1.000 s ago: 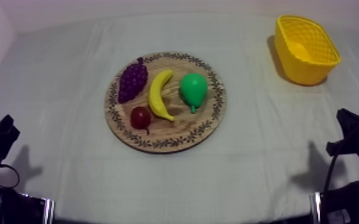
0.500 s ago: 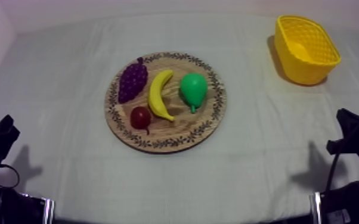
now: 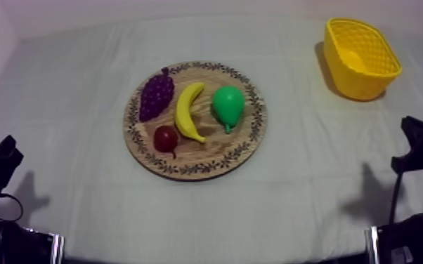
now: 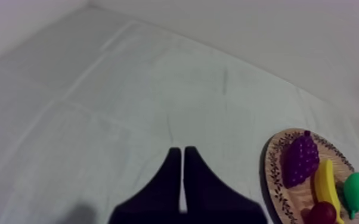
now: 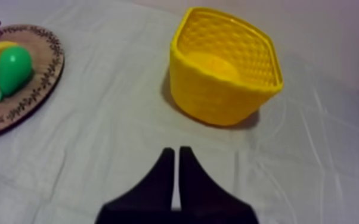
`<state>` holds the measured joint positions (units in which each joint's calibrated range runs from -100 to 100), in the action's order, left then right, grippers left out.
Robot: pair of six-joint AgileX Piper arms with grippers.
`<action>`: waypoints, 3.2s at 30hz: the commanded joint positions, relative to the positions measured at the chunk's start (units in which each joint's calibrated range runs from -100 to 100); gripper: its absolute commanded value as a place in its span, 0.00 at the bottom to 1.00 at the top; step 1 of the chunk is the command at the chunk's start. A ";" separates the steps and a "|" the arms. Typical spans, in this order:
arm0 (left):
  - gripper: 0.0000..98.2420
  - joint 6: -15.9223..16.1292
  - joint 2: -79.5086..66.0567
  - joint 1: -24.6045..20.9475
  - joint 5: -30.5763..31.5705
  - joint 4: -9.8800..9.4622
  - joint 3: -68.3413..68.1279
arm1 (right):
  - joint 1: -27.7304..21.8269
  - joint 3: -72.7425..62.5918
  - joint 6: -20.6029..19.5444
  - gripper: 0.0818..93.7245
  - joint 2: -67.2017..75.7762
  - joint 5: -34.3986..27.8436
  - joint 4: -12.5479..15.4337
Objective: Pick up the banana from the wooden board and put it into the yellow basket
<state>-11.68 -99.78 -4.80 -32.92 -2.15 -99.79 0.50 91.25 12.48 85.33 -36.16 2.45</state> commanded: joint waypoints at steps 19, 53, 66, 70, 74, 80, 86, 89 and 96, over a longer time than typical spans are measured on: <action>0.00 -0.02 -0.05 -0.01 0.01 -0.03 0.01 | 15.00 -48.53 -9.36 0.00 -36.50 -15.22 -6.39; 0.00 -0.02 -0.05 -0.01 0.01 -0.03 0.01 | 38.44 -97.28 -27.78 0.00 -80.09 -46.47 -17.47; 0.00 -0.02 -0.05 -0.01 0.01 -0.03 0.01 | 39.50 -104.79 -29.53 0.00 -90.58 -54.55 -14.76; 0.00 -0.02 -0.05 -0.01 0.01 -0.03 0.01 | 40.54 -107.68 -30.14 0.00 -93.85 -56.59 -14.67; 0.00 -0.02 -0.05 -0.01 0.01 -0.03 0.01 | 41.14 -110.45 -31.36 0.00 -96.99 -57.74 -14.73; 0.00 -0.02 -0.05 -0.01 0.01 -0.03 0.01 | 40.86 -113.63 -32.97 0.01 -100.87 -58.18 -14.20; 0.00 -0.02 -0.05 -0.01 0.01 -0.03 0.01 | 39.95 -115.70 -34.36 0.11 -103.19 -58.58 -13.60; 0.00 -0.02 -0.05 -0.01 0.01 -0.03 0.01 | 39.55 -116.25 -34.58 0.19 -103.50 -58.57 -13.43; 0.00 -0.02 -0.05 -0.01 0.01 -0.03 0.01 | 39.56 -117.33 -34.01 0.62 -103.83 -58.96 -14.00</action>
<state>-11.68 -99.78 -4.80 -32.92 -2.15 -99.79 40.01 -25.95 -21.71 -18.44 -95.02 -11.27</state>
